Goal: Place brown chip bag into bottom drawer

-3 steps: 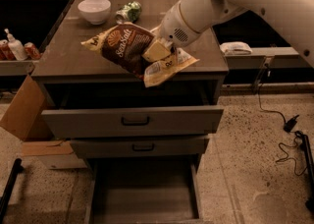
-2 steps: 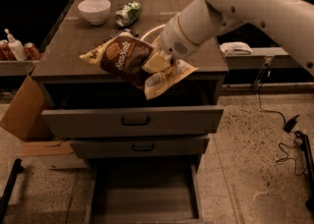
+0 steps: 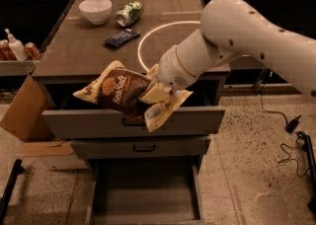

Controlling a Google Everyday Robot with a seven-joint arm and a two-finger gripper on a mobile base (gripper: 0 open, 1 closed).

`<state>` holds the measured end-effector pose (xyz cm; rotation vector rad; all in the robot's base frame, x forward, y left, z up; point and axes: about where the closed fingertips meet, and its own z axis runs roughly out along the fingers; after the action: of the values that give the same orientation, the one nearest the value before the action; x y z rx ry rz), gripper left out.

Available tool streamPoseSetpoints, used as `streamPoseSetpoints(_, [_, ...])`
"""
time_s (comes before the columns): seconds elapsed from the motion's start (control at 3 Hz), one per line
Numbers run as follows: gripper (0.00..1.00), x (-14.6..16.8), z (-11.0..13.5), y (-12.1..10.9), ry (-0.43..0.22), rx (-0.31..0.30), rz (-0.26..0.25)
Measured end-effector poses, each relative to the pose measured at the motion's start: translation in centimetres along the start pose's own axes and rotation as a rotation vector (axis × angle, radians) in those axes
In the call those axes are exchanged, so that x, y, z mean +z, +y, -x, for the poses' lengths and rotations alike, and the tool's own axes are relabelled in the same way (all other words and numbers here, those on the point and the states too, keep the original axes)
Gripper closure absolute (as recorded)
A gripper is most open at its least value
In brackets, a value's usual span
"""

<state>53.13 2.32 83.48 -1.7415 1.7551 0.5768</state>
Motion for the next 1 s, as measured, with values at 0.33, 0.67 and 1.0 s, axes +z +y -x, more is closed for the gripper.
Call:
streamPoseSetpoints(0.33, [1.0, 1.9, 0.2, 3.0, 0.026, -0.071, 0.053])
streamPoseSetpoints(0.67, [1.0, 3.3, 0.3, 5.2, 0.093, -0.119, 0.074])
streamPoseSetpoints(1.0, [1.0, 5.7, -0.4, 6.8, 0.17, -0.132, 0.095])
